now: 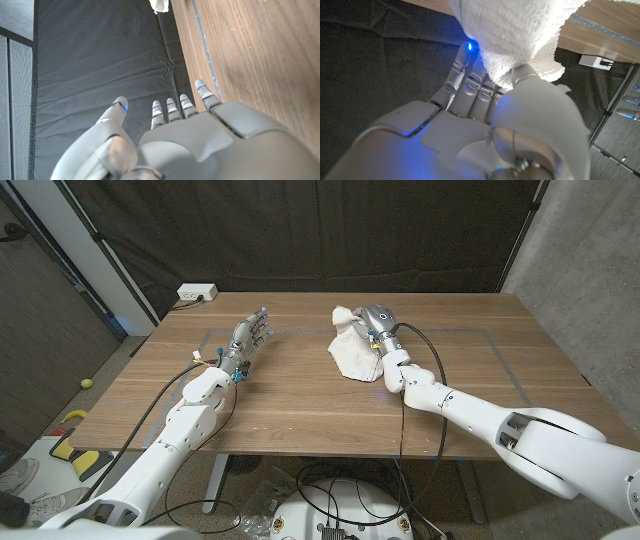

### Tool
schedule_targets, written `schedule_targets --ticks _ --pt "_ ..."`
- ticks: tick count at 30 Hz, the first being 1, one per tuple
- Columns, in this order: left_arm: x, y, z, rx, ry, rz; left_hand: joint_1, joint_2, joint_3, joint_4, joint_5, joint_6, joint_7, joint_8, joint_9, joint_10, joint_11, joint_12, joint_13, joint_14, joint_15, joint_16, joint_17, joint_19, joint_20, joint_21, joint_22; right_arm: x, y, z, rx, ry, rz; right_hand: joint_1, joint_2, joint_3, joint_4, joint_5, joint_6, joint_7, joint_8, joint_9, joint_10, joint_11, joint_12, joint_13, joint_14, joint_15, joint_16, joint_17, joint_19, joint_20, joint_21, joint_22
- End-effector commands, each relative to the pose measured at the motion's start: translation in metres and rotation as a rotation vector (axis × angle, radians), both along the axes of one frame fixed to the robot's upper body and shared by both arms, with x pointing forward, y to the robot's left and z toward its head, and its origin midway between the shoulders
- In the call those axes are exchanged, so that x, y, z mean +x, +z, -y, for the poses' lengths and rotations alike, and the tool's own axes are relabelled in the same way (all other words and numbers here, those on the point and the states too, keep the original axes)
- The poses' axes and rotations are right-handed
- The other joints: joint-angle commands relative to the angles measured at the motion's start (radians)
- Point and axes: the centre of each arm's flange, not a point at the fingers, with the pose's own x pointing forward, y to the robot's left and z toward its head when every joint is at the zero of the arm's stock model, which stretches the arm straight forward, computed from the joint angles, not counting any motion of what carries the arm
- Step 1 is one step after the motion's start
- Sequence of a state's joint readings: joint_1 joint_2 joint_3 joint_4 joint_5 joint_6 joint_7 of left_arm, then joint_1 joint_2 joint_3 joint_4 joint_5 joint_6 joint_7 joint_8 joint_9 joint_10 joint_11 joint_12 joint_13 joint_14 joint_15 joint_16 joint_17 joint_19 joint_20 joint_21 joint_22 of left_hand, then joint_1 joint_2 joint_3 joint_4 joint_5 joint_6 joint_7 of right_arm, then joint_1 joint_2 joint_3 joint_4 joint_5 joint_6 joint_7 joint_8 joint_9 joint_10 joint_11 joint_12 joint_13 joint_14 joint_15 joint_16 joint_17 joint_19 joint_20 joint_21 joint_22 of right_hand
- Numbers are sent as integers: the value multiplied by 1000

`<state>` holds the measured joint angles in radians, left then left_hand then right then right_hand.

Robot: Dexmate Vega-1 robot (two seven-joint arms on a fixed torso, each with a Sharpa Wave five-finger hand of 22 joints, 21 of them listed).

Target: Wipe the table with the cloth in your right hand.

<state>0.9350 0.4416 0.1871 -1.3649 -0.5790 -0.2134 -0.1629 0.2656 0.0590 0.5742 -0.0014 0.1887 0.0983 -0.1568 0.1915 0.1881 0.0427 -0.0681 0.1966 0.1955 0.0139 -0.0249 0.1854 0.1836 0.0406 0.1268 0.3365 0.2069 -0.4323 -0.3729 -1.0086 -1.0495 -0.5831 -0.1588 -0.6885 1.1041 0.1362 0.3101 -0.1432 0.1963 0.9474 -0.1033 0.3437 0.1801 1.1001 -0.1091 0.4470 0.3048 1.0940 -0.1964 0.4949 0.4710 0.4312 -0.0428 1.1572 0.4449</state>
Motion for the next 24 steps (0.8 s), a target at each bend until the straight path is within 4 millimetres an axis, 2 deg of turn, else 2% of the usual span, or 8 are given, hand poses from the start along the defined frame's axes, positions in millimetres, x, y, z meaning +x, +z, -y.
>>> schedule_targets --ticks 1,13,24 --pt "-3 1 -1 0 4 1 -2 8 -6 0 7 -6 2 5 3 -1 1 8 1 -5 -3 4 3 -3 5 -3 3 27 -14 1 -94 -78 -85 0 -5 3 -4 7 119 -23 7 16 18 4 0 2 -2 -36 -5 2 0 -125 8 -2" --pt "-4 1 -1 -1 2 3 -3 8 -7 0 7 -5 1 5 2 -1 2 9 1 -4 -5 4 3 -3 5 -2 3 35 -23 3 -289 -157 -106 4 -11 4 -7 8 129 -22 3 14 22 5 -2 4 0 -37 -12 4 -5 -126 18 -10" --pt "-3 0 -2 -6 0 4 -4 7 -8 1 7 -5 3 5 2 -1 0 9 1 -3 -5 5 3 -2 5 -2 3 39 -28 11 -382 -230 -153 9 -20 4 -11 11 147 -24 -1 10 28 2 -2 9 6 -37 -15 10 -14 -129 28 -21"
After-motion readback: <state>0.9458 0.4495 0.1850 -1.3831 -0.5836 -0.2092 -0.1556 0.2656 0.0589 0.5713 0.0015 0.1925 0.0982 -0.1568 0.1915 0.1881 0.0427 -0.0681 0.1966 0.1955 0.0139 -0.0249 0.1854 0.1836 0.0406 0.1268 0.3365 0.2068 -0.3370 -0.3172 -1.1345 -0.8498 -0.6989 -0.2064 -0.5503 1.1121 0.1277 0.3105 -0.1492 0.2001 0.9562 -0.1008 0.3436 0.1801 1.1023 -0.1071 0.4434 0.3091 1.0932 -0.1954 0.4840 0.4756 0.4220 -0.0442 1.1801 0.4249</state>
